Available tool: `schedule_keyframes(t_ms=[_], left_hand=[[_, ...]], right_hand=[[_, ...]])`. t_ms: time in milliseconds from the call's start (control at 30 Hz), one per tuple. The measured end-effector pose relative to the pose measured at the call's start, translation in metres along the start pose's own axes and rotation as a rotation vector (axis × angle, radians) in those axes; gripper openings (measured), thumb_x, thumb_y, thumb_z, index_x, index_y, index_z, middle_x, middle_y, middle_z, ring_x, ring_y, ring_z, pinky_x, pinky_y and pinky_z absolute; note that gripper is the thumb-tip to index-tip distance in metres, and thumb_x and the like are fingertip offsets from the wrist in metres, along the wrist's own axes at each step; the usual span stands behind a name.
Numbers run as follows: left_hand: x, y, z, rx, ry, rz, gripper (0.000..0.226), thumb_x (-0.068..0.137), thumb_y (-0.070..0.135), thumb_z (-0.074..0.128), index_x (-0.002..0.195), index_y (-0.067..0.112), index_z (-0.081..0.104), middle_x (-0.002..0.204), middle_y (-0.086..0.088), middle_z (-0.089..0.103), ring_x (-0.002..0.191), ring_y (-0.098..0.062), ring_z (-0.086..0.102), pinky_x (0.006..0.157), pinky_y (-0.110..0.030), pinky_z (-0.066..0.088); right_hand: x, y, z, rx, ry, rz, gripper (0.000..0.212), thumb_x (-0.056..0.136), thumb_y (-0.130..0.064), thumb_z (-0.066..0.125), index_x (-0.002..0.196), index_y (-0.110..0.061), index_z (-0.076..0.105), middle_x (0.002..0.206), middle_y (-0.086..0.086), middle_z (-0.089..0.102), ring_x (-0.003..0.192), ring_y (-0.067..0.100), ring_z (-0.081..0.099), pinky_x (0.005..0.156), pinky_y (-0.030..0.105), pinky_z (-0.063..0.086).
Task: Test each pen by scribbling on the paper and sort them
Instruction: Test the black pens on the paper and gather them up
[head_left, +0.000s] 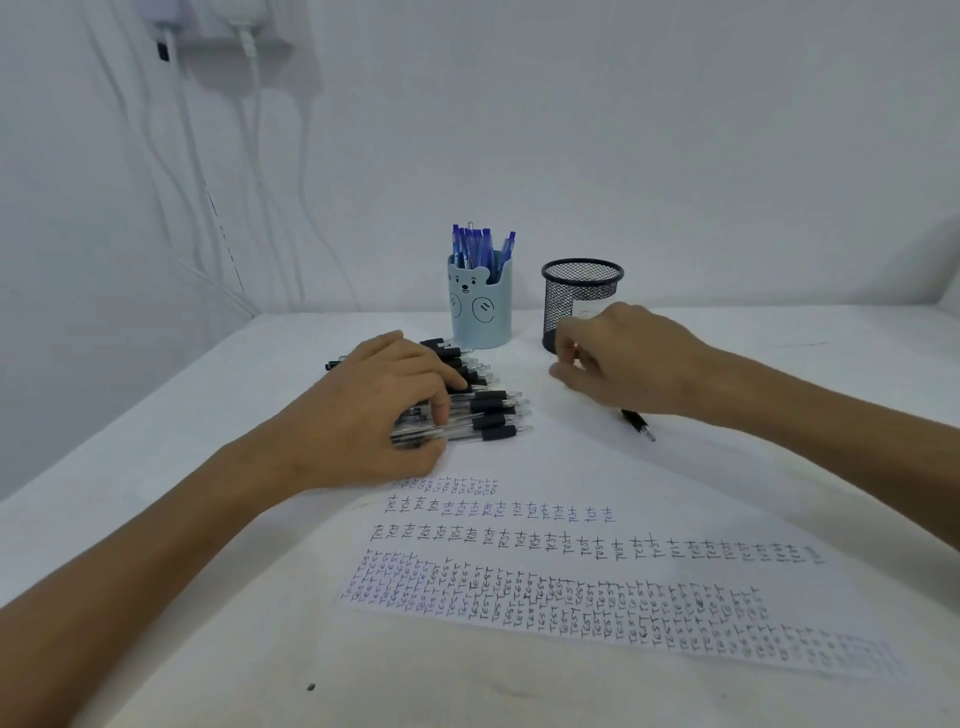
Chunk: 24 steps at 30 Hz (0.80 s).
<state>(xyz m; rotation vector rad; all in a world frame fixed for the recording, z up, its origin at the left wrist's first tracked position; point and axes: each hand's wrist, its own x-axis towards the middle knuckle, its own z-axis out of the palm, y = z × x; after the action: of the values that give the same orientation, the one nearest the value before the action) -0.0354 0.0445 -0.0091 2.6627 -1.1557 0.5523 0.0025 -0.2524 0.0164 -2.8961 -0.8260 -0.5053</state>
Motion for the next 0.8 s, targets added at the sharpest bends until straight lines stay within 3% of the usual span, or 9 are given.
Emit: schedule_keyframes(t_ms=[100,233,333,433,600,667,733,800], left_hand=[[0.001,0.005,0.002,-0.058,0.061,-0.024,0.009,0.084,0.038,0.066,0.088,0.038,0.059,0.123,0.020,0.066,0.118,-0.001,0.053,0.112,-0.036,0.037],[0.003,0.008,0.002,-0.101,0.128,-0.040,0.010,0.083,0.040,0.067,0.091,0.034,0.063,0.114,0.021,0.068,0.112,-0.003,0.058,0.105,-0.040,0.043],[0.004,0.010,0.001,-0.098,0.165,-0.022,0.013,0.085,0.039,0.068,0.092,0.029,0.066,0.108,0.019,0.070,0.106,-0.006,0.061,0.101,-0.040,0.045],[0.005,0.011,0.000,-0.079,0.143,-0.020,0.015,0.087,0.044,0.065,0.093,0.029,0.065,0.103,0.020,0.069,0.103,-0.005,0.061,0.098,-0.039,0.046],[0.001,-0.003,-0.002,-0.074,0.151,-0.084,0.029,0.093,0.051,0.055,0.100,0.027,0.069,0.103,0.017,0.071,0.101,-0.009,0.061,0.094,-0.042,0.048],[-0.001,-0.005,-0.001,-0.131,0.175,-0.130,0.037,0.093,0.054,0.055,0.110,0.026,0.071,0.109,0.016,0.071,0.106,-0.008,0.060,0.095,-0.038,0.049],[-0.002,-0.003,0.002,-0.183,0.153,-0.142,0.043,0.089,0.059,0.058,0.119,0.030,0.068,0.116,0.021,0.067,0.113,-0.002,0.057,0.098,-0.032,0.046],[-0.001,0.001,0.005,-0.156,0.092,-0.104,0.041,0.088,0.060,0.062,0.118,0.033,0.067,0.118,0.023,0.065,0.116,-0.001,0.054,0.100,-0.032,0.044]], right_hand=[[-0.007,-0.022,0.004,0.036,0.092,-0.218,0.017,0.097,-0.042,0.050,0.093,-0.026,0.055,0.083,-0.013,0.055,0.077,0.013,0.049,0.066,0.031,0.041],[-0.014,-0.041,0.015,0.021,0.182,-0.369,0.036,0.098,-0.052,0.049,0.113,-0.022,0.063,0.105,-0.008,0.062,0.093,0.012,0.054,0.072,0.025,0.041],[-0.009,-0.048,0.024,-0.020,0.174,-0.485,0.040,0.102,-0.050,0.049,0.114,-0.017,0.066,0.108,-0.003,0.066,0.100,0.020,0.055,0.081,0.037,0.051],[-0.005,-0.046,0.023,-0.018,0.216,-0.532,0.039,0.105,-0.040,0.042,0.108,-0.012,0.068,0.097,-0.002,0.070,0.094,0.021,0.056,0.074,0.042,0.053],[-0.002,-0.028,0.017,-0.109,0.203,-0.457,0.029,0.107,-0.026,0.043,0.119,-0.008,0.063,0.092,0.005,0.069,0.083,0.026,0.061,0.067,0.042,0.055],[0.001,-0.020,0.011,-0.062,0.190,-0.402,0.017,0.103,-0.016,0.051,0.111,-0.005,0.061,0.090,0.007,0.066,0.073,0.027,0.058,0.063,0.037,0.049],[0.007,-0.008,-0.002,0.004,0.199,-0.253,0.007,0.097,-0.012,0.050,0.096,-0.008,0.055,0.086,0.005,0.062,0.068,0.026,0.050,0.063,0.034,0.037],[0.011,0.004,-0.017,0.032,0.122,-0.006,0.019,0.094,-0.028,0.046,0.088,-0.011,0.051,0.083,0.006,0.062,0.069,0.030,0.051,0.064,0.038,0.040]])
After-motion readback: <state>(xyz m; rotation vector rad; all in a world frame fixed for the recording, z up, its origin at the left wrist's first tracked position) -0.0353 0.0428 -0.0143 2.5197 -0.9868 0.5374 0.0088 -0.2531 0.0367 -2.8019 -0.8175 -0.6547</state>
